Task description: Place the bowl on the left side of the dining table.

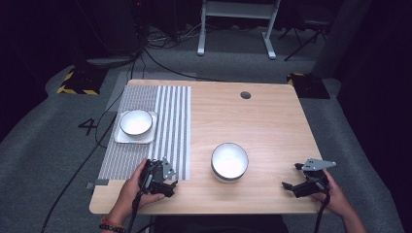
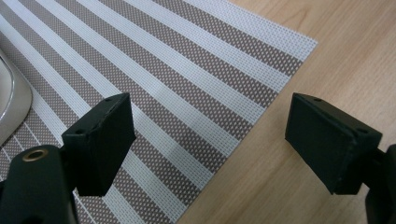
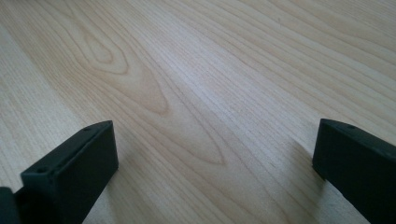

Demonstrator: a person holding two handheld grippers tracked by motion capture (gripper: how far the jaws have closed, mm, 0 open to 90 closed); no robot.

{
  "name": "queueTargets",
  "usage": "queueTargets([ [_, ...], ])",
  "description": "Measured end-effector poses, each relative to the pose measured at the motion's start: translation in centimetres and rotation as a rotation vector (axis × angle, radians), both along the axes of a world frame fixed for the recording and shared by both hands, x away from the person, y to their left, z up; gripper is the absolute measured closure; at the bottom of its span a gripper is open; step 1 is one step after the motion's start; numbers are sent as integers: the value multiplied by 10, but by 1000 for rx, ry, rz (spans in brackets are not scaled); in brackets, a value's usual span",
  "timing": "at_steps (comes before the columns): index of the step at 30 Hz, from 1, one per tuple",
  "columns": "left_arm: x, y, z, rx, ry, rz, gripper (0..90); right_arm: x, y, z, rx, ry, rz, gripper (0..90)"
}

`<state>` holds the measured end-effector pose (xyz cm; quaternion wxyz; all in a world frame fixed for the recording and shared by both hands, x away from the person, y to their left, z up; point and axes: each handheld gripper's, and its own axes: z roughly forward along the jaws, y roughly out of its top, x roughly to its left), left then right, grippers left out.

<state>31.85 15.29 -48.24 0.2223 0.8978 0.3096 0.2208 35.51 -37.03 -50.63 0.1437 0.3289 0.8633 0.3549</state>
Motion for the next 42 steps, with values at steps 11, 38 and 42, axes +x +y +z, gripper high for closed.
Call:
queueTargets([
  [11,-12,6,-8,-86,26,26,158,0,0,0,0,0,0,2],
  [38,-6,31,-23,-299,82,33,145,0,0,0,0,0,0,2],
  [42,-6,31,-23,-299,82,33,144,0,0,0,0,0,0,2],
])
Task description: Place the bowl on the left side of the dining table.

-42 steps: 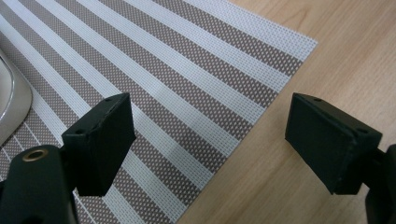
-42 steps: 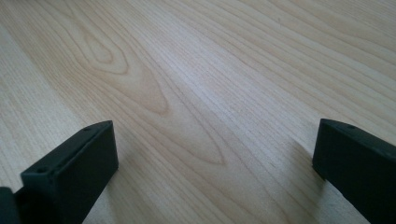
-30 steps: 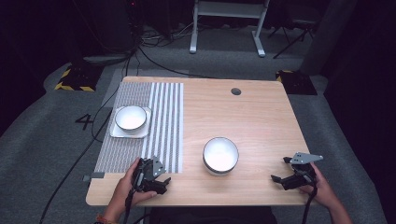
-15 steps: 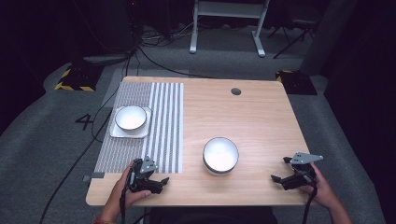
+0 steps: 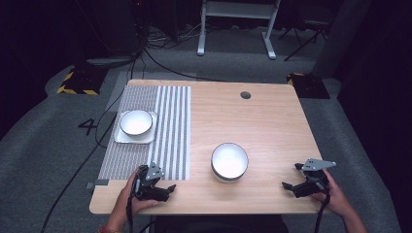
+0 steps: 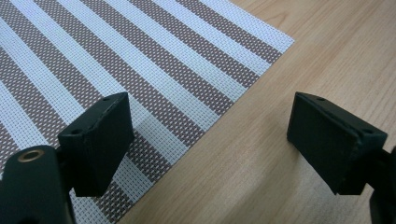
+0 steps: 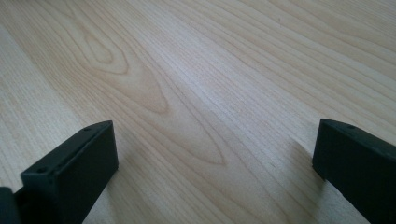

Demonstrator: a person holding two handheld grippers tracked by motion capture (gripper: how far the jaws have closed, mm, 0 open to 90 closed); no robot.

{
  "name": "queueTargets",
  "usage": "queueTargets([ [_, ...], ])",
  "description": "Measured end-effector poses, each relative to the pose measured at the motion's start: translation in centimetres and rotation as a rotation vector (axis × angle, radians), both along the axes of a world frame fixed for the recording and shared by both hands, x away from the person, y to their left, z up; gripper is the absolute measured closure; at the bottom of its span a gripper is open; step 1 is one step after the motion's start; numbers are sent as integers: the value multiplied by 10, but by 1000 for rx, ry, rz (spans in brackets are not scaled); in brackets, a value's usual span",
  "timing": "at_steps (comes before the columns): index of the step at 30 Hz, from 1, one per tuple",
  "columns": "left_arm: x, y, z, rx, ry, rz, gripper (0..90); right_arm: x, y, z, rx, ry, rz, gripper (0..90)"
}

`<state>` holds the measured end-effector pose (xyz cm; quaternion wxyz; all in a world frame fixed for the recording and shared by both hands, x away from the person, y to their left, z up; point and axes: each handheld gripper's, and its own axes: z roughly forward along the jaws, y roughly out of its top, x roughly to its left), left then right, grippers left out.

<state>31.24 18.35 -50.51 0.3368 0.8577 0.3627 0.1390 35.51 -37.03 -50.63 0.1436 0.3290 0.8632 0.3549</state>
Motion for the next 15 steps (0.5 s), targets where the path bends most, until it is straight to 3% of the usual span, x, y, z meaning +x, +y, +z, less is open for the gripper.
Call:
queueTargets([
  [15,0,0,0,-1,2,-2,145,0,0,0,1,-1,2,2],
])
